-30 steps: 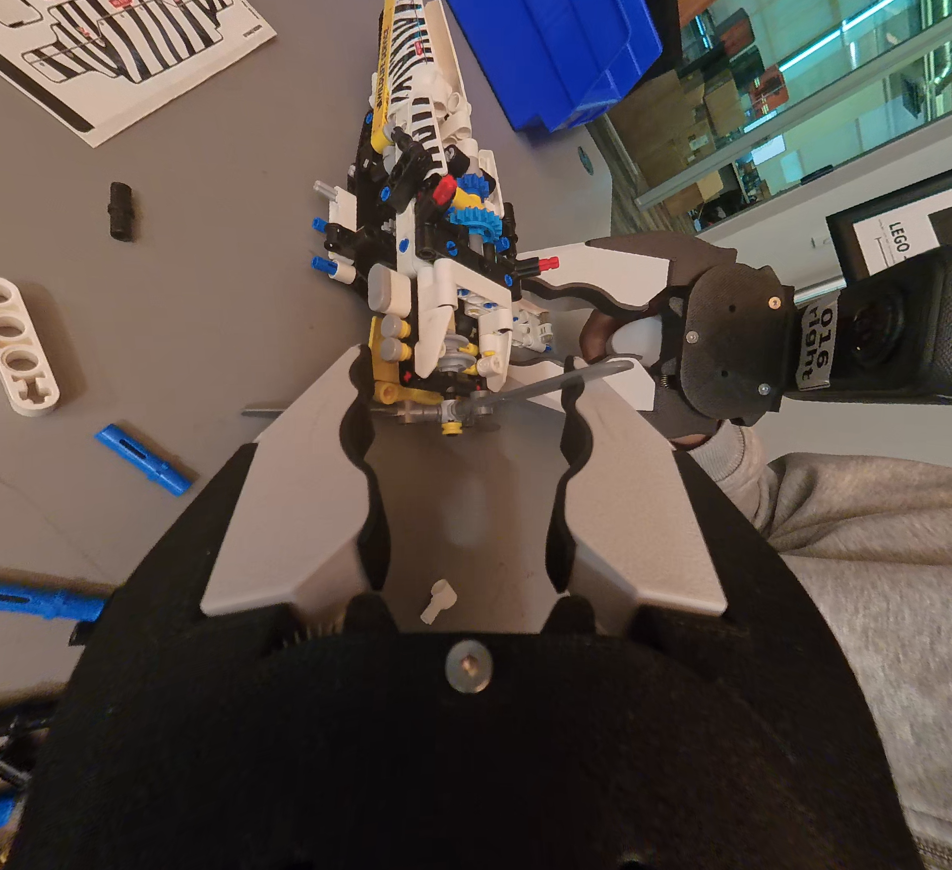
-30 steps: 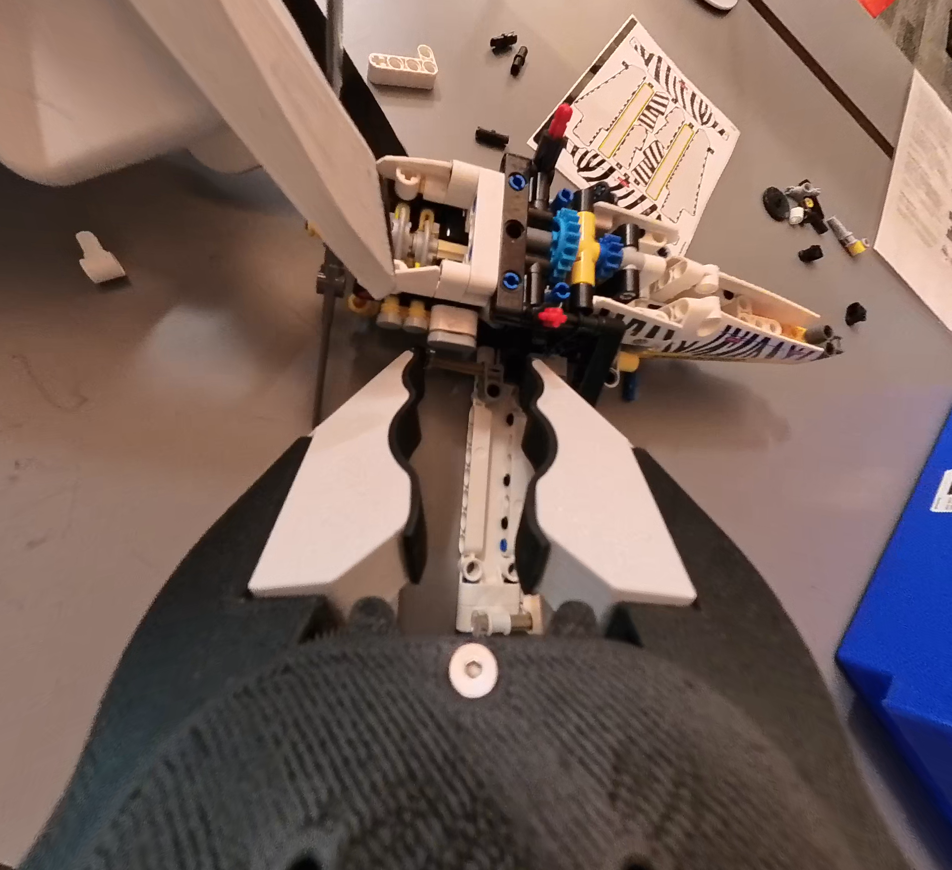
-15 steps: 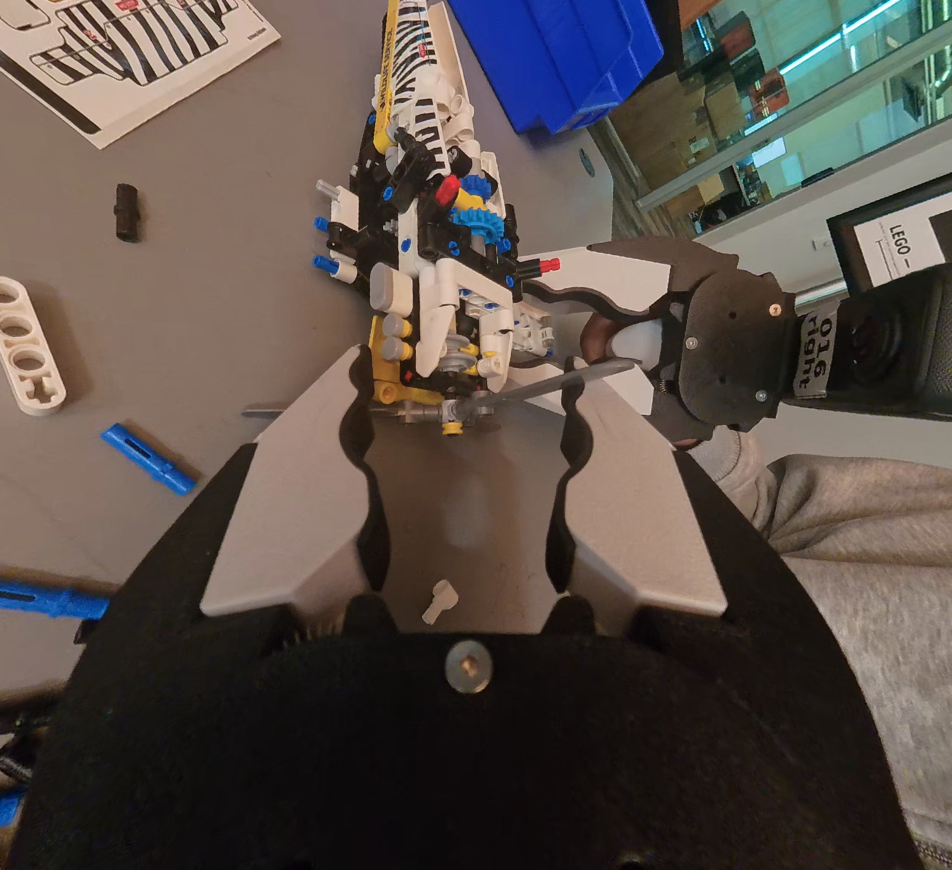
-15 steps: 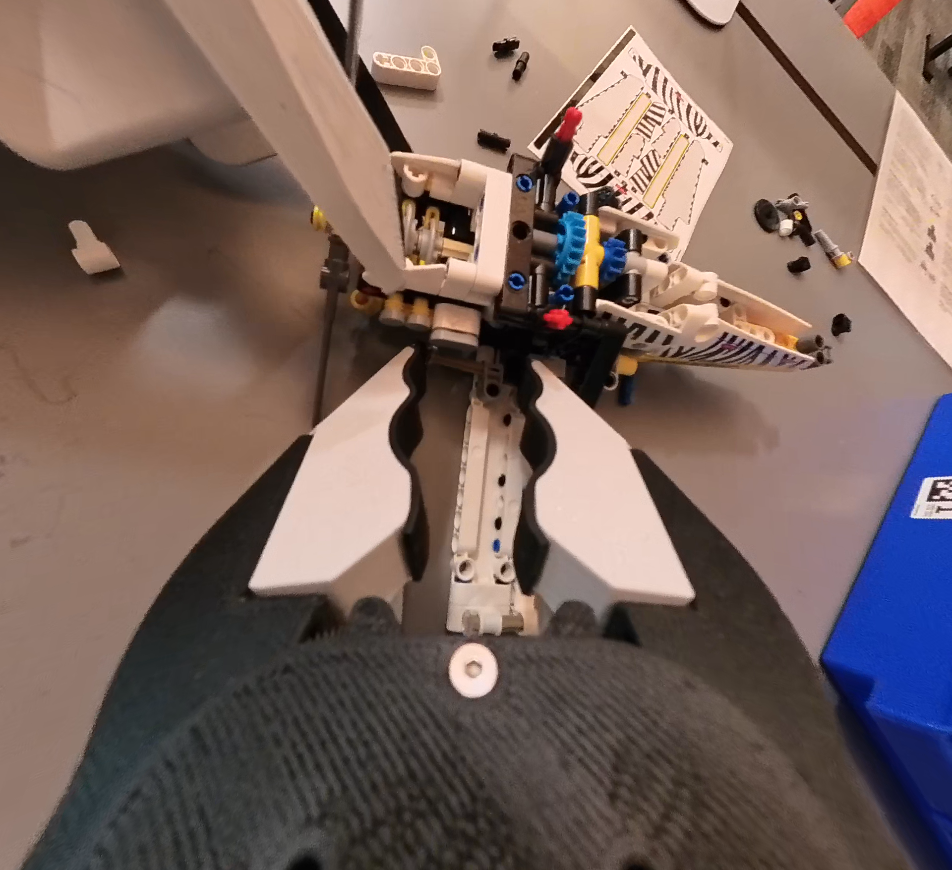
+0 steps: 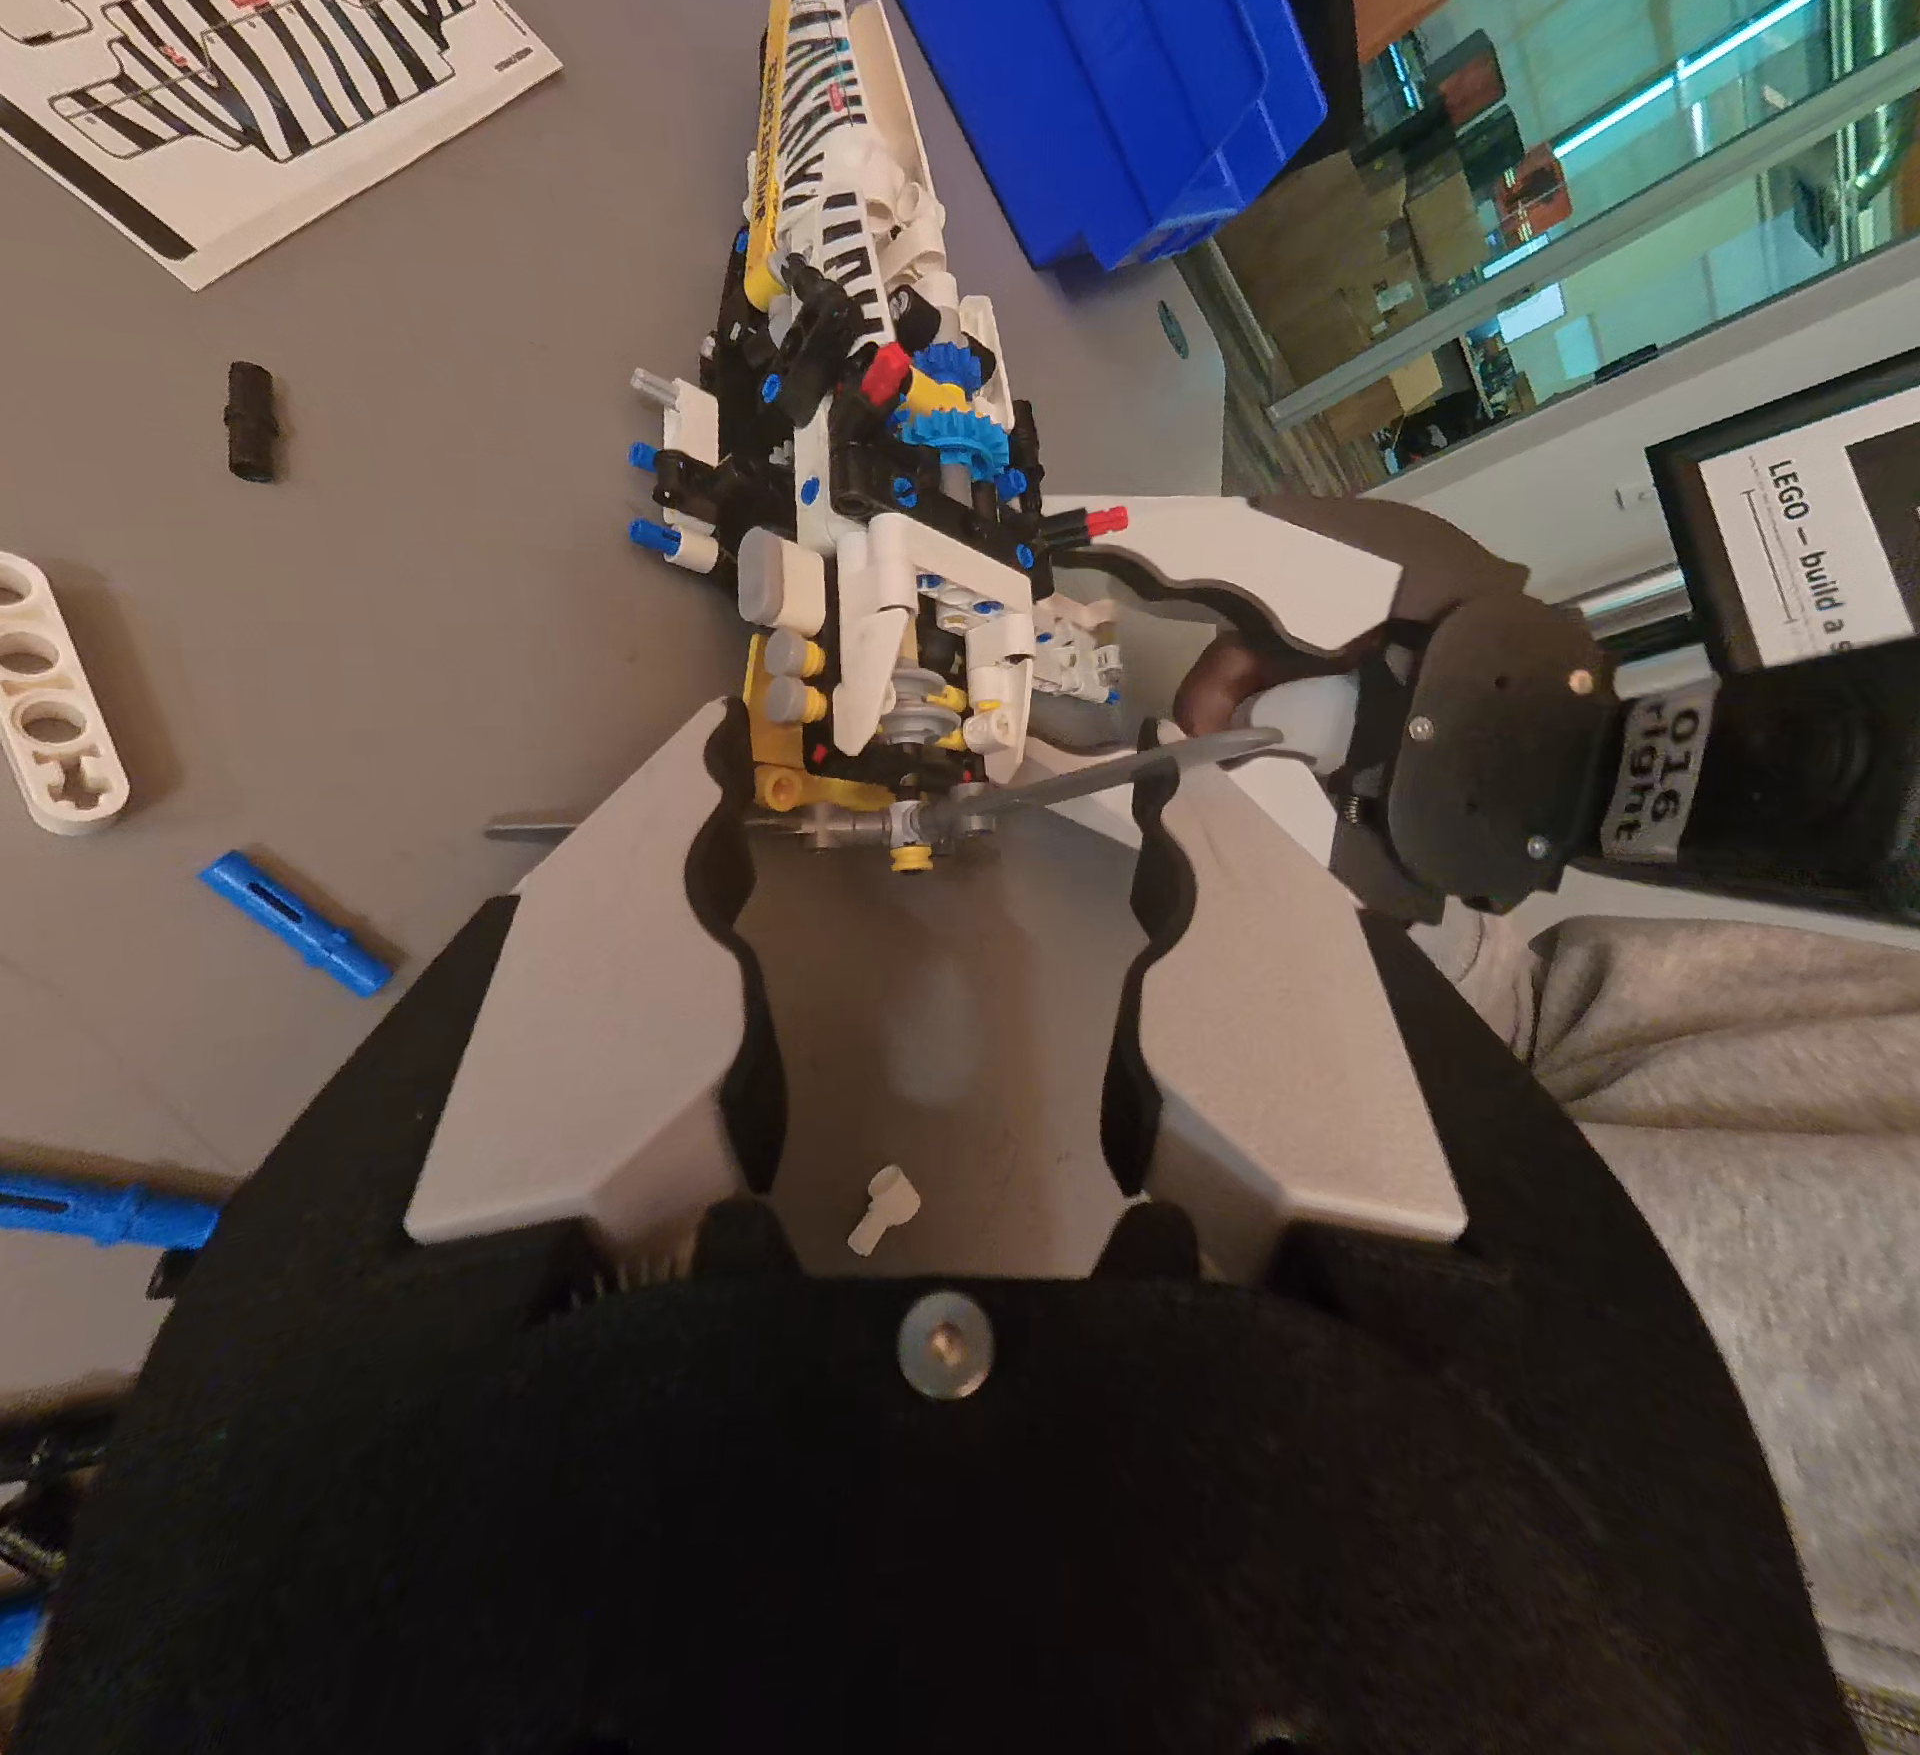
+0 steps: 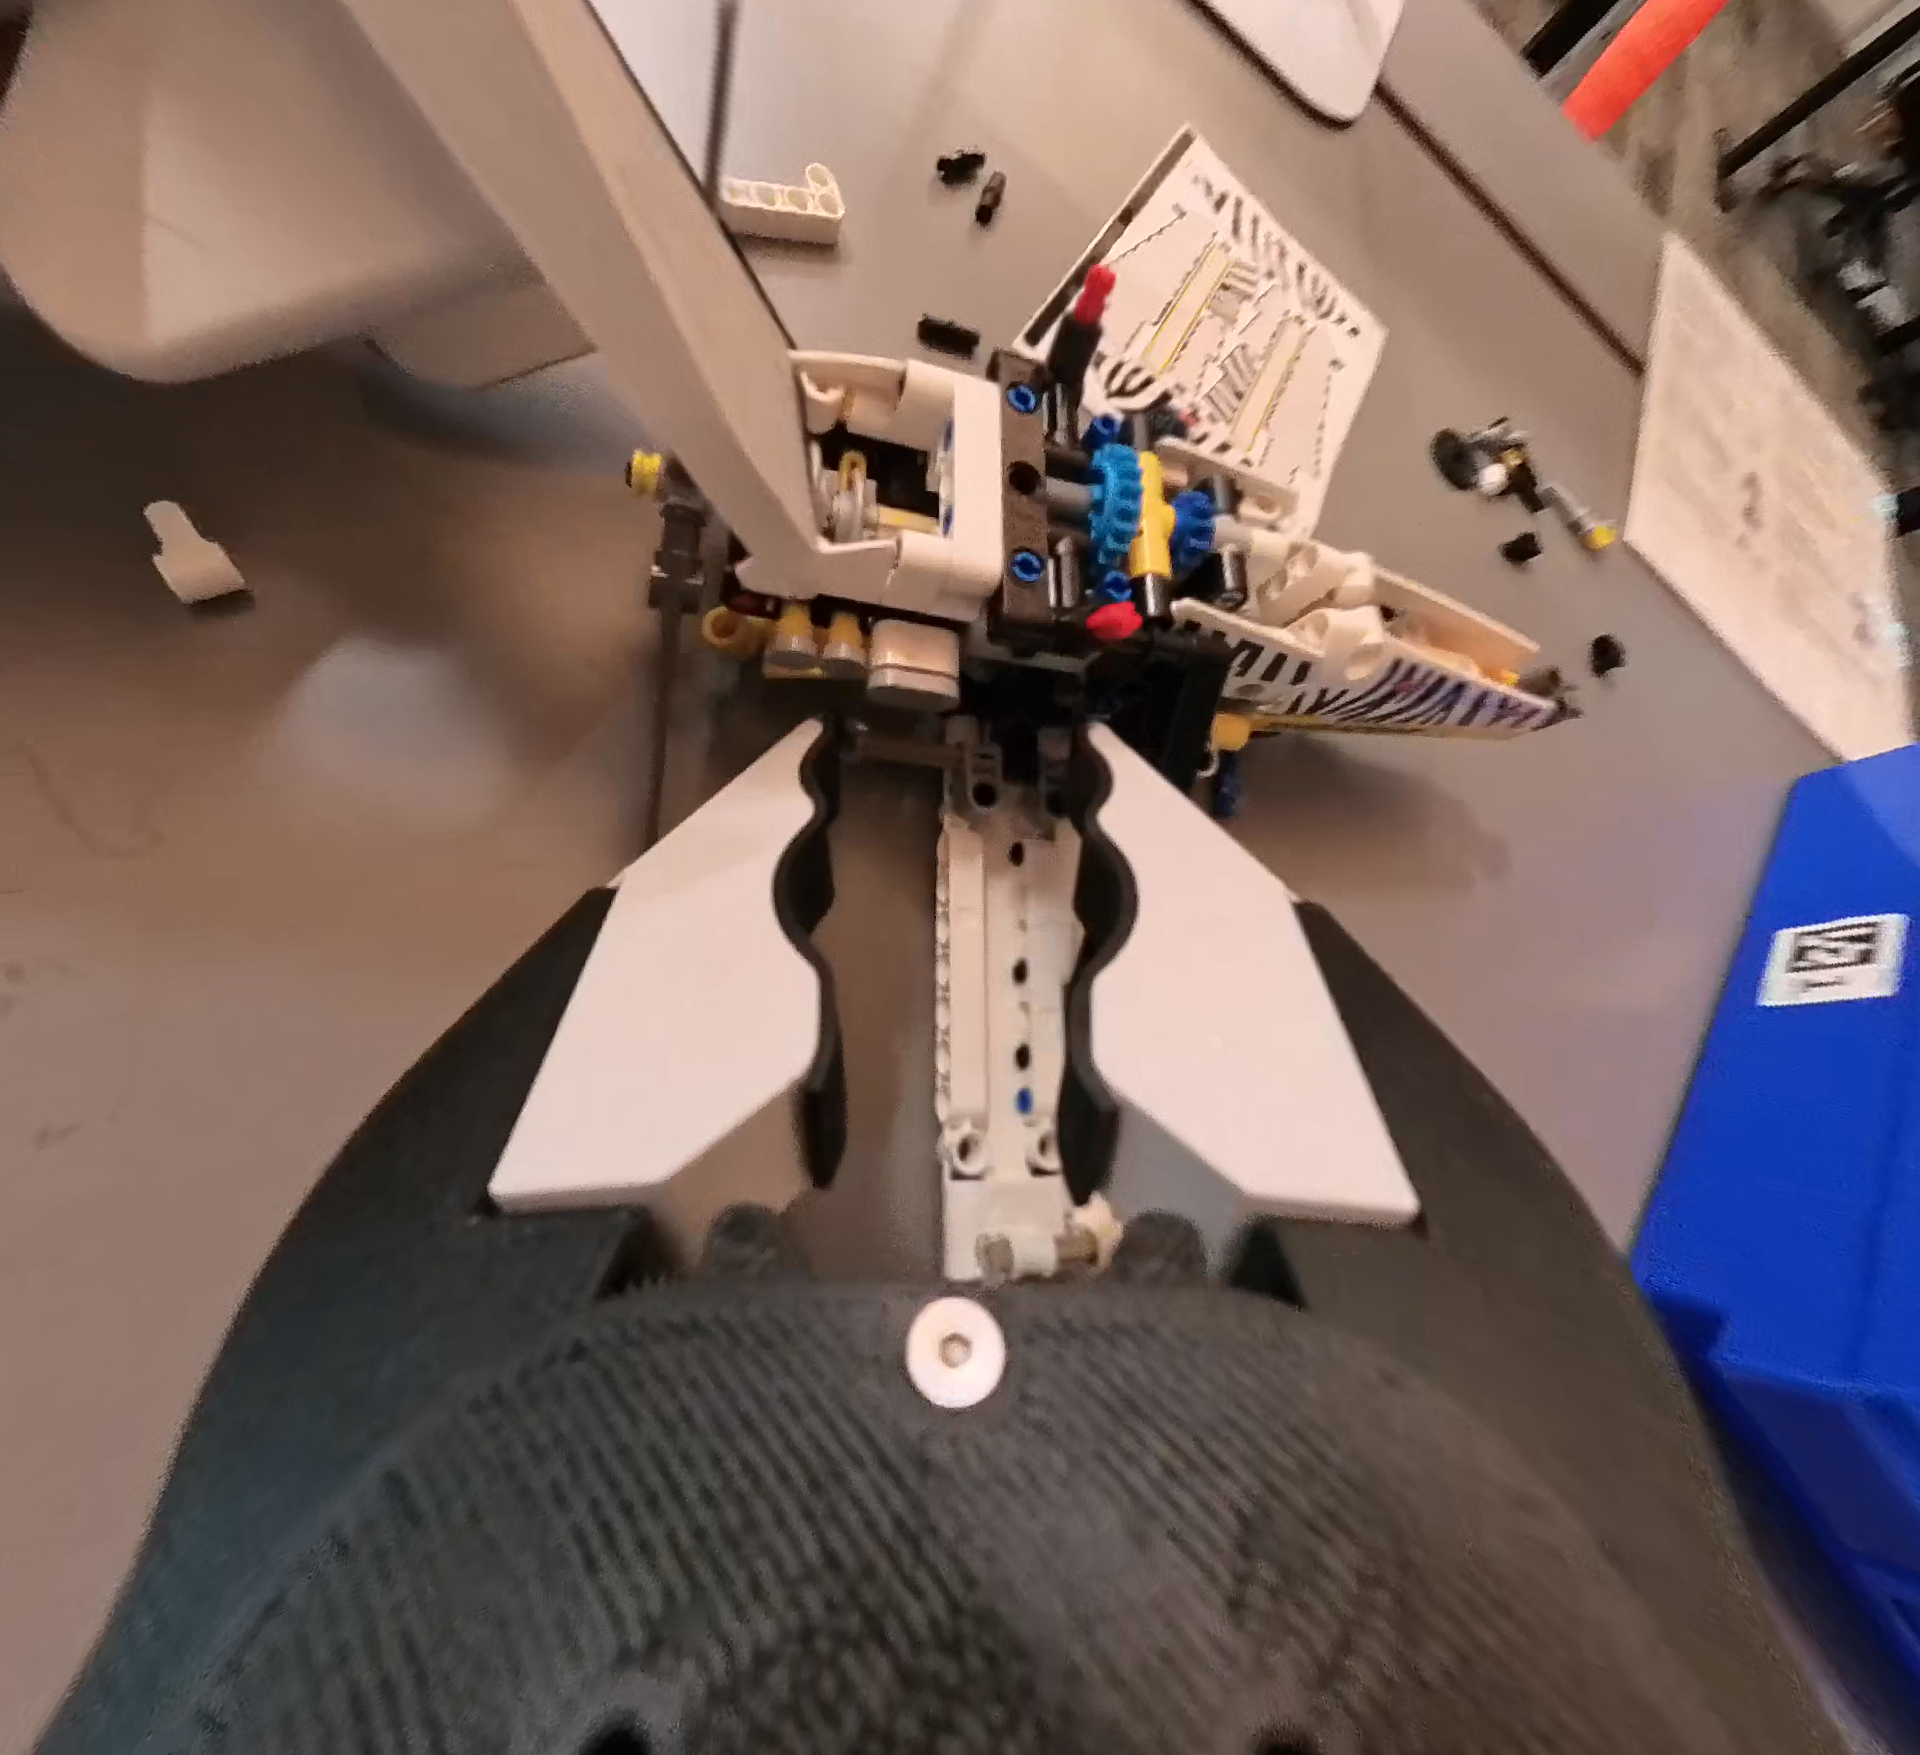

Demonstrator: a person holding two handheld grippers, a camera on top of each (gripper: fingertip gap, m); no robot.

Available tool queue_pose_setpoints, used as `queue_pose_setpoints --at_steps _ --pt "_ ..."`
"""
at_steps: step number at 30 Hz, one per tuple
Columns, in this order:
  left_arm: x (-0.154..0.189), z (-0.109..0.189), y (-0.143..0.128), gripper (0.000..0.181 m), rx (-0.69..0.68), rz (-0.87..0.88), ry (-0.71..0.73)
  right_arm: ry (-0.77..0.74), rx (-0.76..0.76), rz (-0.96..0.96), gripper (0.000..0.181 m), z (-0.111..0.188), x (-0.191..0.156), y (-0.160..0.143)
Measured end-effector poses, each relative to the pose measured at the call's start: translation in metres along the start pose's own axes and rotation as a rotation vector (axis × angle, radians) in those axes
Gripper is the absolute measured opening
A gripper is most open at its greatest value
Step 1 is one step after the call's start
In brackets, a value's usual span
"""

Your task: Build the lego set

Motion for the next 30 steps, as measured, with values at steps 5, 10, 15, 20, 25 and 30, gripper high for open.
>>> queue_pose_setpoints --at_steps 5,10,15,20,25,30 --pt "0.0 0.0 0.0 0.072 0.0 -0.001 0.001 -0.057 -0.024 0.02 0.048 0.001 -0.004 0.0" --pt "0.0 0.0 0.0 0.072 -0.002 -0.002 0.0 -0.031 -0.064 -0.04 0.051 -0.004 -0.006 -0.003" --pt "0.001 -0.002 -0.001 0.072 -0.008 -0.006 0.002 -0.074 -0.102 -0.076 0.043 -0.007 -0.004 -0.003" --pt "0.001 -0.001 -0.001 0.072 -0.009 -0.009 0.005 -0.045 -0.12 -0.122 0.041 -0.008 -0.002 -0.002" --pt "0.001 -0.002 -0.001 0.072 -0.012 -0.01 0.008 -0.024 -0.129 -0.151 0.041 -0.008 -0.001 -0.003" --pt "0.001 -0.002 -0.001 0.072 -0.013 -0.012 0.012 0.013 -0.126 -0.169 0.04 -0.008 0.001 -0.004"
Point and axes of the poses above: each gripper's, where its closed fingertips meet, z back along the fingers, y out of its top, x = y × z across the jaws, the point moved 7 cm from there along z, back along the fingers, and after that the axes turned 6 degrees about -z, right-handed, at the moved point
